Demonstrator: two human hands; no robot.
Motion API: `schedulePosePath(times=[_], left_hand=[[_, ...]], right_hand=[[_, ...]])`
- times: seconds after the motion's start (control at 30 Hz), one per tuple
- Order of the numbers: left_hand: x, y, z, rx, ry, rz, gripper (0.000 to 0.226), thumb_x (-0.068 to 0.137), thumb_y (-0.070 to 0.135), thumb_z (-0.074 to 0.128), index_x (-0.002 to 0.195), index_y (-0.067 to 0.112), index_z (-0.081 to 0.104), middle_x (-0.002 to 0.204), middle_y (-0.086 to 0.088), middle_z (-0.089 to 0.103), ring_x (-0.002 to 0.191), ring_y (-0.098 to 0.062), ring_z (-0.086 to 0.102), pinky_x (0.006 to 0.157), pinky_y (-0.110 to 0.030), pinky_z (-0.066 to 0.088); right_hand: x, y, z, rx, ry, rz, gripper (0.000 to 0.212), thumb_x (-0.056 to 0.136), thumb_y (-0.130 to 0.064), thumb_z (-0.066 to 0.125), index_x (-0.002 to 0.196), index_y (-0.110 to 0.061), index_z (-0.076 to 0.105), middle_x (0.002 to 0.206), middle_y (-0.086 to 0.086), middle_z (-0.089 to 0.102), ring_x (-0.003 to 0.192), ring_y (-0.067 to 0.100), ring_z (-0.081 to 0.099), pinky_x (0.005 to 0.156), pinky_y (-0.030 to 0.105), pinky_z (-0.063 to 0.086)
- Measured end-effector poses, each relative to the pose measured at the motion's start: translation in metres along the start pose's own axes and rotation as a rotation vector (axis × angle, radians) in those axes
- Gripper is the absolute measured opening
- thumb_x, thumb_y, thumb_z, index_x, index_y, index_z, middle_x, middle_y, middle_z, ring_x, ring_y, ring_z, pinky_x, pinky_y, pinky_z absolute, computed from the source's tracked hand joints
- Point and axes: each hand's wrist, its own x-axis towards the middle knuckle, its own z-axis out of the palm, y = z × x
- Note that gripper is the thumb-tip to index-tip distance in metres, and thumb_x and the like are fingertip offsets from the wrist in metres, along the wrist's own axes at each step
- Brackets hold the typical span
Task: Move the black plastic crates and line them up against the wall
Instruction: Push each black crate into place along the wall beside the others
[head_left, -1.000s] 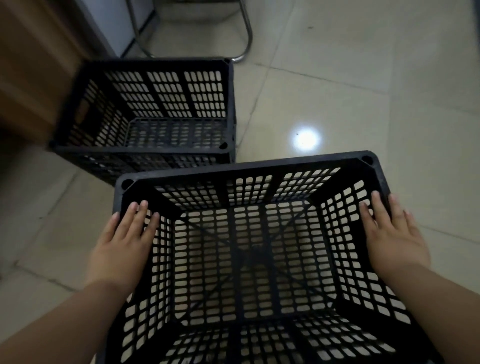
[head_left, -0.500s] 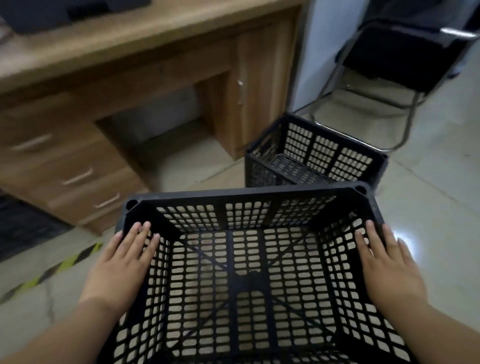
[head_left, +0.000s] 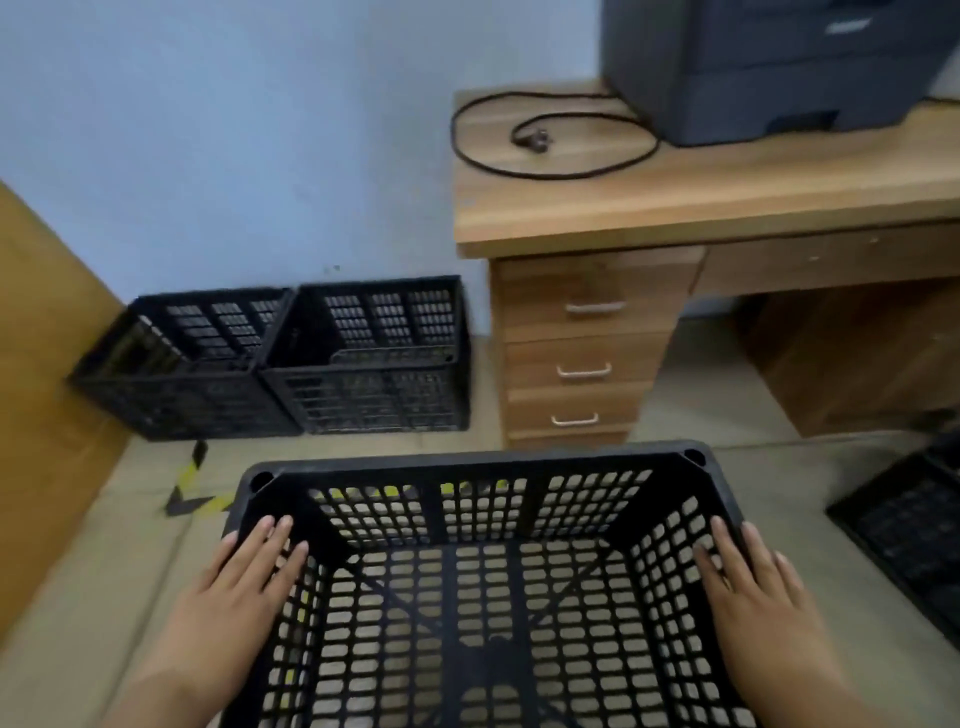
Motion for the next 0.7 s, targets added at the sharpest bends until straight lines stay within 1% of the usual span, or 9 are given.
schedulePosePath(times=[0.07, 0.13, 0.17, 0.23, 0.3, 0.5, 0.6, 0.67, 0.7], left_hand=[[-0.033, -0.078, 0.033, 0.022, -0.143, 0.030, 0.093, 0.038, 0.000, 0.082, 0.126, 0.006, 0.053, 0.137, -0.021, 0.047, 0.144, -0.020, 0.008, 0.115, -0.036, -0.018], [-0.055, -0.137, 0.057, 0.109, -0.047, 0.021, 0.093, 0.027, -0.004, 0.082, 0.117, 0.002, 0.060, 0.128, -0.024, 0.055, 0.145, -0.020, -0.002, 0.117, -0.036, -0.009], [-0.062, -0.165, 0.058, 0.129, -0.121, 0.012, 0.095, 0.037, -0.002, 0.081, 0.126, 0.008, 0.053, 0.137, -0.023, 0.046, 0.144, -0.020, -0.012, 0.115, -0.036, -0.017], [-0.074, -0.219, 0.062, 0.071, -0.030, -0.081, 0.090, 0.076, 0.006, 0.059, 0.145, 0.027, 0.004, 0.152, -0.016, -0.009, 0.134, -0.020, -0.035, 0.094, -0.036, -0.043], [-0.081, -0.259, 0.057, 0.079, -0.190, -0.208, 0.078, 0.092, 0.012, 0.034, 0.131, 0.028, -0.032, 0.140, -0.010, -0.040, 0.124, -0.023, -0.043, 0.078, -0.034, -0.047], [-0.052, -0.379, 0.070, 0.097, -0.223, -0.450, 0.083, 0.092, 0.020, 0.040, 0.133, 0.027, -0.033, 0.140, -0.008, -0.042, 0.125, -0.024, -0.043, 0.103, -0.037, -0.029], [-0.016, -0.438, 0.074, 0.032, -0.248, -0.458, 0.079, 0.092, 0.013, 0.035, 0.132, 0.025, -0.032, 0.141, -0.006, -0.039, 0.127, -0.020, -0.037, 0.110, -0.037, -0.017], [0.012, -0.485, 0.087, -0.007, -0.170, -0.397, 0.085, 0.086, 0.011, 0.046, 0.137, 0.025, -0.021, 0.149, -0.009, -0.024, 0.133, -0.021, -0.025, 0.111, -0.035, -0.016], [0.024, -0.514, 0.098, 0.021, -0.130, -0.302, 0.096, 0.074, 0.012, 0.064, 0.142, 0.028, -0.001, 0.154, -0.013, 0.000, 0.138, -0.024, -0.004, 0.113, -0.034, -0.015]], right_hand=[[0.030, -0.062, 0.001, 0.025, -0.005, -0.057, 0.058, 0.074, -0.016, 0.031, 0.126, -0.010, 0.056, 0.157, -0.004, -0.011, 0.138, 0.013, -0.034, 0.114, 0.032, -0.012], [0.059, -0.128, -0.016, -0.005, 0.029, -0.135, 0.057, 0.071, -0.019, 0.033, 0.118, -0.008, 0.063, 0.159, -0.002, 0.003, 0.144, 0.012, -0.018, 0.116, 0.030, -0.009], [0.073, -0.161, -0.032, -0.052, 0.001, -0.162, 0.057, 0.079, -0.018, 0.031, 0.131, -0.009, 0.053, 0.157, -0.003, 0.001, 0.142, 0.010, -0.020, 0.116, 0.031, -0.009], [0.106, -0.218, -0.050, 0.009, -0.040, -0.255, 0.056, 0.095, -0.021, 0.021, 0.150, -0.015, 0.010, 0.142, -0.007, -0.027, 0.141, 0.016, -0.025, 0.116, 0.037, -0.011], [0.138, -0.265, -0.067, -0.035, -0.107, -0.252, 0.058, 0.098, -0.019, 0.018, 0.150, -0.018, -0.007, 0.137, -0.007, -0.037, 0.143, 0.022, -0.023, 0.110, 0.042, -0.023], [0.234, -0.381, -0.109, -0.101, -0.082, -0.307, 0.056, 0.099, -0.021, 0.018, 0.150, -0.019, -0.006, 0.151, -0.001, -0.030, 0.142, 0.023, -0.024, 0.116, 0.044, -0.009], [0.302, -0.422, -0.100, 0.001, 0.196, -0.445, 0.053, 0.091, -0.016, 0.026, 0.143, -0.021, 0.038, 0.157, 0.010, 0.016, 0.140, 0.013, -0.025, 0.116, 0.039, -0.010], [0.351, -0.440, -0.095, 0.083, 0.180, -0.444, 0.049, 0.072, -0.020, 0.034, 0.098, -0.013, 0.075, 0.134, 0.013, 0.056, 0.144, 0.010, -0.016, 0.116, 0.033, -0.009], [0.375, -0.457, -0.101, 0.106, 0.177, -0.450, 0.048, 0.067, -0.023, 0.035, 0.086, -0.011, 0.078, 0.142, 0.011, 0.049, 0.145, 0.010, -0.014, 0.116, 0.032, -0.008]])
